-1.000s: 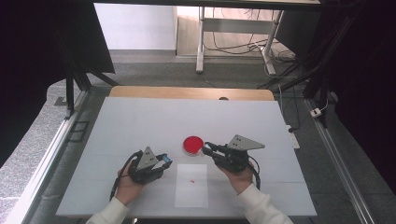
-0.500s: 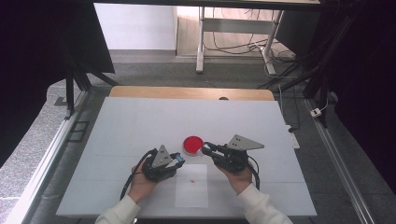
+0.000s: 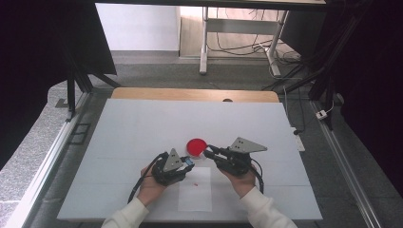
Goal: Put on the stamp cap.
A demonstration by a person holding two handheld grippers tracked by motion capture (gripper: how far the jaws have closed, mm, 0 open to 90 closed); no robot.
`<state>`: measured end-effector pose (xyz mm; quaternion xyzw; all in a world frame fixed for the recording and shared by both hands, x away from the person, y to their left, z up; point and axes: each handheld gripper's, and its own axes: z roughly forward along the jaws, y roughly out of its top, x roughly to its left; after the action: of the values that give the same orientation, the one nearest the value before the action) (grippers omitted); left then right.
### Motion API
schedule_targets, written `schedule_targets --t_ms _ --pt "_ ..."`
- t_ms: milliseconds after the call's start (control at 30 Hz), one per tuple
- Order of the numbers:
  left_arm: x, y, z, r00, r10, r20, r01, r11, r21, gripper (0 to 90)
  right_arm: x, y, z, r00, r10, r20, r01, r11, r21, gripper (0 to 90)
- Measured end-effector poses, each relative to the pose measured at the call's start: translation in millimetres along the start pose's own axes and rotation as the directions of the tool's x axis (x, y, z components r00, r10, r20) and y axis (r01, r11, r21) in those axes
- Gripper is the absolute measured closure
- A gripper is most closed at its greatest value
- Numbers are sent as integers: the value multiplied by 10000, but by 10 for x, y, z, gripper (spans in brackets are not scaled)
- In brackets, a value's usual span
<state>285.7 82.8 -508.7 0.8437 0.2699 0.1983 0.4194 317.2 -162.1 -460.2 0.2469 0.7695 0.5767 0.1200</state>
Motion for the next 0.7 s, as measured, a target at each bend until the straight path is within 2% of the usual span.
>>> schedule_targets --t_ms 333,700 --pt "-44 29 62 9999 152 30 -152 9999 42 649 20 -2 10 10000 -38 -71 38 10000 -2 755" --pt "-62 58 130 9999 85 148 -86 10000 27 648 31 -11 28 9999 56 -148 -56 10000 -3 754"
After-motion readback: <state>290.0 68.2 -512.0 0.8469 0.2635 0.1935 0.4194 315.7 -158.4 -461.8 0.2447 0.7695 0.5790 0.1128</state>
